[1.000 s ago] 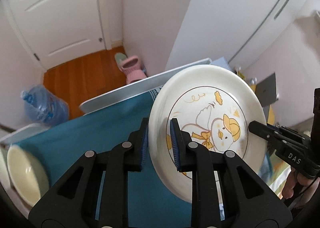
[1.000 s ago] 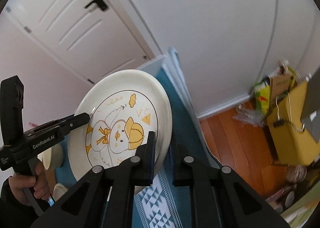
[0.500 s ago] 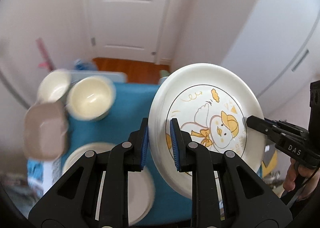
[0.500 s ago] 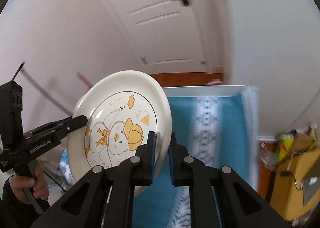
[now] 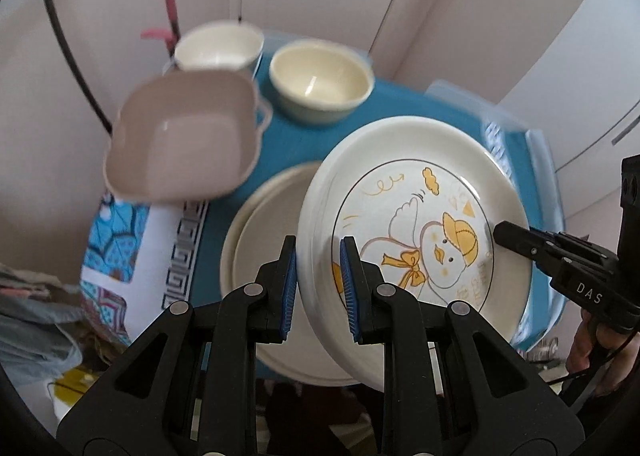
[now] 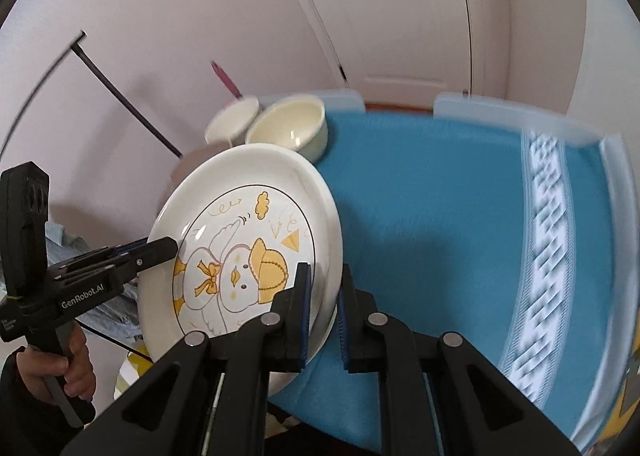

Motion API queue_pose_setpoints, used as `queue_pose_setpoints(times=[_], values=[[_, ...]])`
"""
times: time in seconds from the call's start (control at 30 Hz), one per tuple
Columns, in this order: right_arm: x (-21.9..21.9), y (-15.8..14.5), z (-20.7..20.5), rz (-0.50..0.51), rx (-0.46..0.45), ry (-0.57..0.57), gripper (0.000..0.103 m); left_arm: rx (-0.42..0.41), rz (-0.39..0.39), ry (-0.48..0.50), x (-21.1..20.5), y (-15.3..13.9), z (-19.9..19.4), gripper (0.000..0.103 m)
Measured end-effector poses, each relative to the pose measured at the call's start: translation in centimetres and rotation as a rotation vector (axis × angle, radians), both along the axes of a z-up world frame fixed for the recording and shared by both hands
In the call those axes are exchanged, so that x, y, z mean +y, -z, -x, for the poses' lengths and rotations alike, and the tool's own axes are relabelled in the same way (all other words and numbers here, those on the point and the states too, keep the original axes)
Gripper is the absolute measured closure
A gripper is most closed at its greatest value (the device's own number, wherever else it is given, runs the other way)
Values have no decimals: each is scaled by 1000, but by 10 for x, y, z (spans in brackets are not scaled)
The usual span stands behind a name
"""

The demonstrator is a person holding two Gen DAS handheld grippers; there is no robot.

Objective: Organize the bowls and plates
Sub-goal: 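Carry the duck plate with both grippers and lower it onto the white plate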

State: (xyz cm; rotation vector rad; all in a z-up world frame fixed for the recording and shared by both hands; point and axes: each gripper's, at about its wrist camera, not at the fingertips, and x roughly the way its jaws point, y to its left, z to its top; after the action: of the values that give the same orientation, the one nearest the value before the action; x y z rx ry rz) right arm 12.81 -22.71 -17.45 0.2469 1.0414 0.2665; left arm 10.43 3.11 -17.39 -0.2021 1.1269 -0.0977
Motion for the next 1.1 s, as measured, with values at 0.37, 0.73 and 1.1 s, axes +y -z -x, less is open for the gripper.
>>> queue_pose_setpoints(times=[0.37, 0.73, 1.1], values=[[33, 42, -2, 86, 41, 19, 92, 78, -30, 75, 10, 61, -9, 85], [35, 45, -7, 121, 56, 45, 92, 68, -147, 154, -8, 68, -14, 84], [36, 52, -8, 144, 80, 36, 92, -17, -402, 234, -36, 66, -9, 84]])
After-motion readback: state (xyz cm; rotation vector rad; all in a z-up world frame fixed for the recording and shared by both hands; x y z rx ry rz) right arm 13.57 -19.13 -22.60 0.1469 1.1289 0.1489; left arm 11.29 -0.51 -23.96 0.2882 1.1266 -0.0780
